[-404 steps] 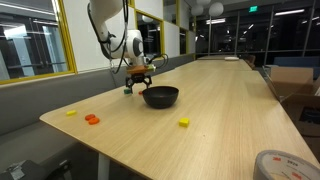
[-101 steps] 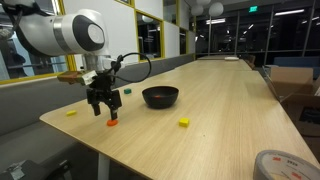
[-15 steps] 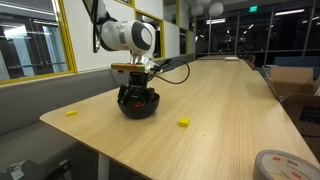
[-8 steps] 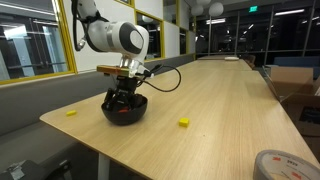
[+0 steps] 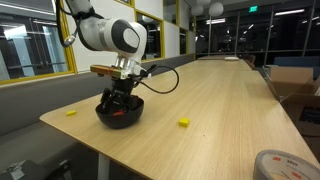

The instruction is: Put the rings inside the black bowl

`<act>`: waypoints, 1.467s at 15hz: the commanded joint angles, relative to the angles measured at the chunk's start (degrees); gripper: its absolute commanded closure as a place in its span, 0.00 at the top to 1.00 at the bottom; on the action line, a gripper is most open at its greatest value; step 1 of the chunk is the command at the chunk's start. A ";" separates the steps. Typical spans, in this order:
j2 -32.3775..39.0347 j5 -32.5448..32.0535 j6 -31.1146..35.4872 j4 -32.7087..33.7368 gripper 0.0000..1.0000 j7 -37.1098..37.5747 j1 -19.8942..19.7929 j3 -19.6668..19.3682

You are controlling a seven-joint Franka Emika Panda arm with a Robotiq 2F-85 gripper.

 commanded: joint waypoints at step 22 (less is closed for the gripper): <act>-62.05 -4.13 -15.13 -17.23 1.00 2.56 5.26 -2.90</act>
